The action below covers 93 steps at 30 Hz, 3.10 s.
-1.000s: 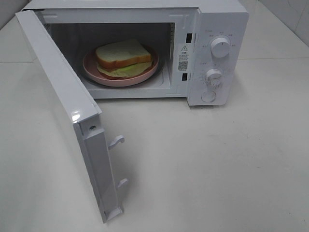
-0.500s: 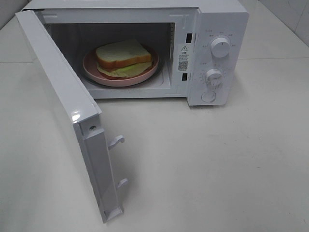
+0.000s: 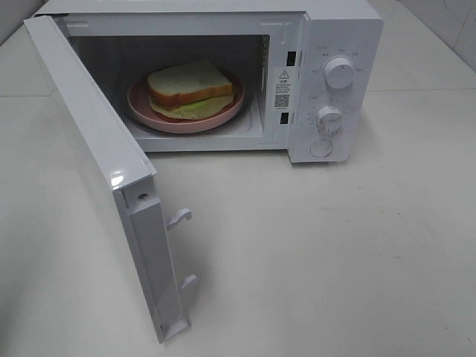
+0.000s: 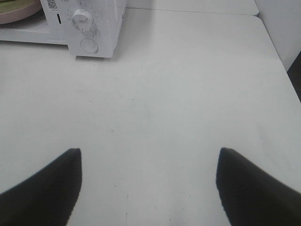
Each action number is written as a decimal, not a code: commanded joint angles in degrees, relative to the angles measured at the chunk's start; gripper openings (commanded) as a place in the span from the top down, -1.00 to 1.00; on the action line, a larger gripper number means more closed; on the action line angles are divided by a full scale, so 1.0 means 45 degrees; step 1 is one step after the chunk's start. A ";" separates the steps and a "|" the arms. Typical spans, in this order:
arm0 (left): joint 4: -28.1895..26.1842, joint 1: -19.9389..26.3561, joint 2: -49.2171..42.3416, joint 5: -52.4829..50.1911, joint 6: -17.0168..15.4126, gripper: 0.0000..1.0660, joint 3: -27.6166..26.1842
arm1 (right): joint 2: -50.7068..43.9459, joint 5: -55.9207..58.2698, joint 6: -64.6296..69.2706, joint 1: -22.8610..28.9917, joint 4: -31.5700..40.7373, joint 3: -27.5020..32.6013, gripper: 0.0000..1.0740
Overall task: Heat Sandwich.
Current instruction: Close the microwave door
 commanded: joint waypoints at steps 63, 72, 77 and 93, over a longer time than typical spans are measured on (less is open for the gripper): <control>0.4558 -0.4049 1.2809 -2.0346 -0.2776 1.00 0.3692 | -0.0331 -0.0076 -0.0076 -0.0076 -0.0038 0.0000 -0.42; 0.3005 -0.5946 1.3496 -2.0206 -0.2050 1.00 0.2941 | -0.0331 -0.0076 -0.0076 -0.0076 -0.0038 0.0000 -0.42; 0.2024 -0.6990 1.3993 -2.0181 -0.1617 1.00 0.2343 | -0.0331 -0.0076 -0.0076 -0.0076 -0.0038 0.0000 -0.42; -0.0127 -0.9346 1.5954 -1.9977 -0.0955 1.00 -0.0089 | -0.0331 -0.0076 -0.0076 -0.0076 -0.0038 0.0000 -0.42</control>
